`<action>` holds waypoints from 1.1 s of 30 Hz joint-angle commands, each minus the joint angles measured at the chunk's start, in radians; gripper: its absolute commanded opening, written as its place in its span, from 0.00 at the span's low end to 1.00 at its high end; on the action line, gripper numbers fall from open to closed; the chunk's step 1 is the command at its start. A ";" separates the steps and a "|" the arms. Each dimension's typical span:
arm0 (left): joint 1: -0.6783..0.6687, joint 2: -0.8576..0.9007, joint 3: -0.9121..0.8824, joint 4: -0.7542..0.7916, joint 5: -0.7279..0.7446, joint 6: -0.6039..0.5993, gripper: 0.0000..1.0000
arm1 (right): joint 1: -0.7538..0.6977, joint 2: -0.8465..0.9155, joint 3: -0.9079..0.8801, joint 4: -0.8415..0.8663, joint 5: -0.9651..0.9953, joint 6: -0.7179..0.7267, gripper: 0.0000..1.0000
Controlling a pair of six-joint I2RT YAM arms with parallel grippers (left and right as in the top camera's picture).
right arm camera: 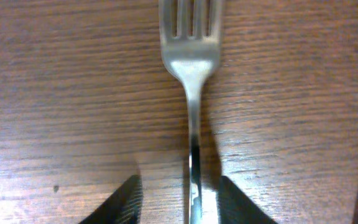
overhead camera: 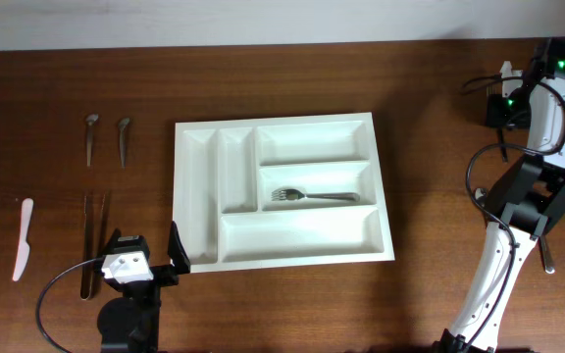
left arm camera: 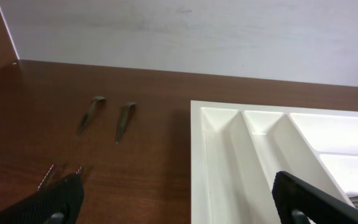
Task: Pack container
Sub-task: 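Lower the right gripper onto the middle fork and grasp its handle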
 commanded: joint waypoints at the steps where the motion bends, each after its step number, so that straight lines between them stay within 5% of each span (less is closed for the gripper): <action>1: -0.004 -0.002 -0.005 0.003 0.011 -0.002 0.99 | 0.003 0.038 -0.026 0.002 0.037 0.002 0.29; 33: -0.004 -0.002 -0.005 0.003 0.011 -0.002 0.99 | 0.003 0.037 -0.025 0.015 0.055 0.002 0.04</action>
